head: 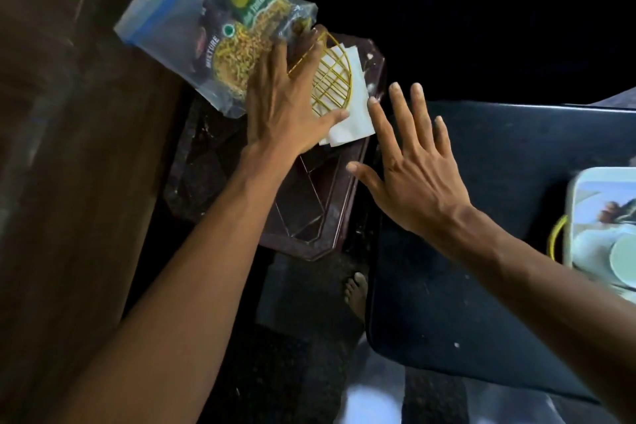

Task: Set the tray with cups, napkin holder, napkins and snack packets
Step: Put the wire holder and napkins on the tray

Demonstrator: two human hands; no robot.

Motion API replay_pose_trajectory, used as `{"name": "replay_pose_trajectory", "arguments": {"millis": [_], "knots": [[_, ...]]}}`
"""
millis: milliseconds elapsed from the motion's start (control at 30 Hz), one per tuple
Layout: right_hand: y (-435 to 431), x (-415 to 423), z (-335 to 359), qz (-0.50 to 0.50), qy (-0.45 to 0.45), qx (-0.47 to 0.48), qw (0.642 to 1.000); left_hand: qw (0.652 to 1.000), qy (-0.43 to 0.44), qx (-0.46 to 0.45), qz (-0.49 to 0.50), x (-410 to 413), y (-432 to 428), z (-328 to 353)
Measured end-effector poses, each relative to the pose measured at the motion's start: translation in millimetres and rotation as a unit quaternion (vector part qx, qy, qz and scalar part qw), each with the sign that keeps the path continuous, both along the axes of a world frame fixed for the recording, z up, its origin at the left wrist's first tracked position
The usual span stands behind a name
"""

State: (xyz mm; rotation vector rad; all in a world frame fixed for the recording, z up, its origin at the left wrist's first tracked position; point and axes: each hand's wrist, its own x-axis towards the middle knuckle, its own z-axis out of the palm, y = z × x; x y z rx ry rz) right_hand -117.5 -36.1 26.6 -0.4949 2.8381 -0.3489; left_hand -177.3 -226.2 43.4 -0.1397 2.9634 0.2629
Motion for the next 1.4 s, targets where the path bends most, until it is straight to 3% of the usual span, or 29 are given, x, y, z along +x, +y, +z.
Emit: {"name": "replay_pose_trajectory", "arguments": {"millis": [267,433,533,633,700,800,933,1167,1400], "knots": [[0.7,15.1,9.3,-0.057,0.02,-0.131,0.99,0.998,0.049,0.005,-0.025,-1.7,-3.0,-3.0],[13.0,24.5,29.4,-0.156,0.016,-0.256,0.954,0.981,0.149,0.109,0.058,18.9,-14.6,19.4],[21.2,29.8,47.8,-0.247,-0.032,-0.373,0.894,0.927,0.185,0.303,0.119,51.6,-8.8,32.7],[35.4,39.0,64.7,-0.268,-0.125,-0.449,0.843,0.84,0.143,0.492,0.18,91.8,16.9,39.9],[45.9,49.6,73.3,-0.254,-0.19,-0.472,0.823,0.794,0.111,0.559,0.212,115.4,43.3,42.2],[66.5,69.4,80.7,-0.227,-0.246,-0.485,0.808,0.759,0.075,0.607,0.224,144.5,90.8,41.8],[120.4,92.5,85.6,-0.241,-0.203,-0.453,0.834,0.733,0.022,0.635,0.243,169.3,166.1,45.8],[262.1,137.1,102.3,-0.361,-0.141,-0.436,0.812,0.79,-0.027,0.564,0.239,202.6,327.3,76.7],[391.3,170.3,118.6,-0.466,-0.035,-0.384,0.796,0.725,-0.126,0.649,0.192,197.7,468.0,90.6]]}}
